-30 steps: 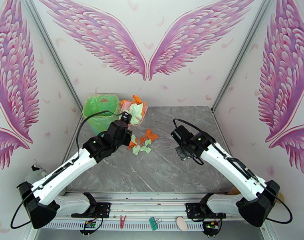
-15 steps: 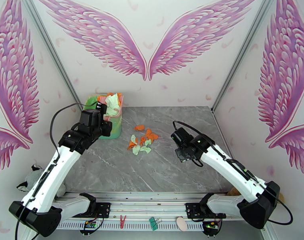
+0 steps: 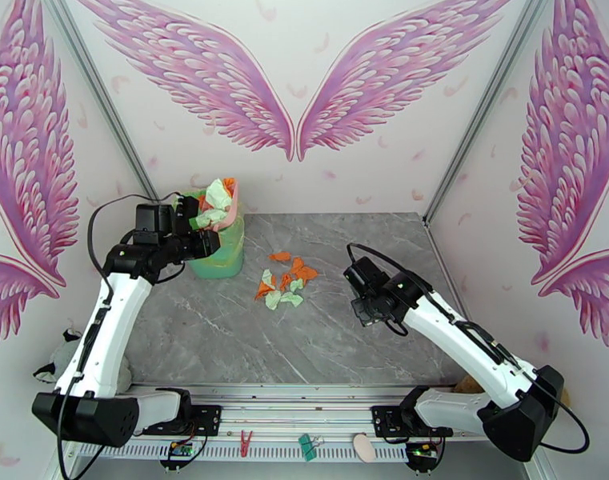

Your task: Sweep away the paper scraps from the table

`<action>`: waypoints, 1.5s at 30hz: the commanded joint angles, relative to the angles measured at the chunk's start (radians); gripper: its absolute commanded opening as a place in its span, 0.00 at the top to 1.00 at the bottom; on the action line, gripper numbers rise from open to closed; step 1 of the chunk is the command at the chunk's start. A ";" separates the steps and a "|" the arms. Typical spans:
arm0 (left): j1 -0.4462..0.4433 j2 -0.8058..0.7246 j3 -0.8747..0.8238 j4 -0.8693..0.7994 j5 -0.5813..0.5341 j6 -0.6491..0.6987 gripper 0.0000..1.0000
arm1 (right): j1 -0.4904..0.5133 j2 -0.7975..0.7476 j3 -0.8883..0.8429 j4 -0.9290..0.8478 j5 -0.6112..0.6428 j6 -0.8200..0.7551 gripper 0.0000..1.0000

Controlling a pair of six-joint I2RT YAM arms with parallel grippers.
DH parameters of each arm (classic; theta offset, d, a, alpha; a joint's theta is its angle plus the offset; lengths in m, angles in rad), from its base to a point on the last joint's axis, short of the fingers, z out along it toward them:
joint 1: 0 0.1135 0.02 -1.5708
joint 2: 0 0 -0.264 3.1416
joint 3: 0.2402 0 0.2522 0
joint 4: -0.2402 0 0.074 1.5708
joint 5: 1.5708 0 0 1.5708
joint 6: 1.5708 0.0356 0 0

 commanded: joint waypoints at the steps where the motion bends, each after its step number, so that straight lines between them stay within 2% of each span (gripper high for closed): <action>1: 0.023 0.043 0.054 0.018 0.178 -0.073 1.00 | -0.006 -0.021 -0.023 0.017 -0.010 0.014 1.00; 6: 0.069 0.085 0.063 0.109 0.306 -0.213 1.00 | -0.006 -0.028 -0.030 0.024 -0.018 0.012 1.00; 14: 0.138 0.144 0.094 0.226 0.413 -0.419 1.00 | -0.006 -0.034 -0.033 0.029 -0.020 0.007 1.00; 23: 0.176 0.068 -0.022 0.417 0.445 -0.608 1.00 | -0.005 -0.038 -0.035 0.036 -0.022 0.002 1.00; 32: 0.184 -0.025 -0.128 0.499 0.464 -0.704 1.00 | -0.006 -0.039 -0.036 0.037 -0.019 0.000 1.00; 45: 0.215 -0.028 -0.291 0.800 0.507 -0.977 1.00 | -0.005 -0.049 -0.035 0.036 -0.020 0.006 1.00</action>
